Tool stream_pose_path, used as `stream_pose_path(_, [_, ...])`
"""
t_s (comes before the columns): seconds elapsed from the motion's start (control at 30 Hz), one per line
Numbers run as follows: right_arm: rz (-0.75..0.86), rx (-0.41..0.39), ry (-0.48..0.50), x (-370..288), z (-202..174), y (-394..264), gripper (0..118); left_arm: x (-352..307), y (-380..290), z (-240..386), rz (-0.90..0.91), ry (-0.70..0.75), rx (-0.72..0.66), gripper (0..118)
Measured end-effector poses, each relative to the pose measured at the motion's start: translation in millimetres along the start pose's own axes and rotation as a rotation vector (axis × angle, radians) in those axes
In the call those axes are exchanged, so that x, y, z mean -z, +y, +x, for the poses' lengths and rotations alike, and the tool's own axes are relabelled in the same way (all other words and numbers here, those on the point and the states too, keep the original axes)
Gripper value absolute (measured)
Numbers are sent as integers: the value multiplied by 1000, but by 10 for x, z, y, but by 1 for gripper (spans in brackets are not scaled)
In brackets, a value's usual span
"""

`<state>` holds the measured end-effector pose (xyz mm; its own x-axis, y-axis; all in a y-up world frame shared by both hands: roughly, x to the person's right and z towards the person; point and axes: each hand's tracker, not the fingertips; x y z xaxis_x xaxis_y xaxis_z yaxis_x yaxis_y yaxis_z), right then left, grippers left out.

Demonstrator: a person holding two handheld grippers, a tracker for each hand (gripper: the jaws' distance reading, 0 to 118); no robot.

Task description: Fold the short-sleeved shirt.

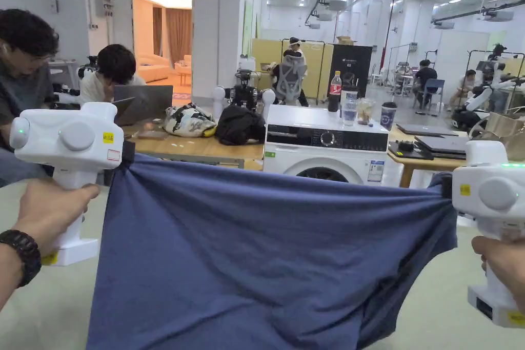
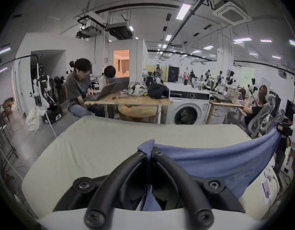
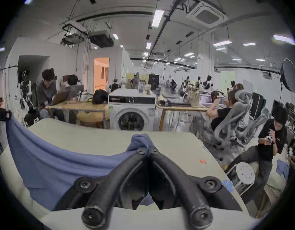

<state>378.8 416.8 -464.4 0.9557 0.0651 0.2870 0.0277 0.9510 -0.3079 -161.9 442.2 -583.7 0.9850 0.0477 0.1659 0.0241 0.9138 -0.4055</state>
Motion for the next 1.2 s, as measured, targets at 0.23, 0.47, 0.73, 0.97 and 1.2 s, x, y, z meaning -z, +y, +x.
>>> stream_pose_path(0.23, [87, 3, -10, 105, -64, 742, 0, 23, 679, -65, 92, 20, -9, 0])
stream_pose_path(0.47, [187, 10, -39, 90, -62, 1226, 0, -85, 1154, -19, 165, 22, -11, 0])
stream_pose_path(0.73, [203, -12, -62, 65, -45, 1174, 0, -101, 1064, 46, 164, 28, 27, 0])
stream_pose_path(0.97, [105, -42, -52, 6, -32, 402, 0, 0, 280, 0, 57, 5, 33, 0])
stream_pose_path(1.2, [35, -47, -51, -372, 96, -298, 0, -332, -592, -21, -4, -33, 20, 0])
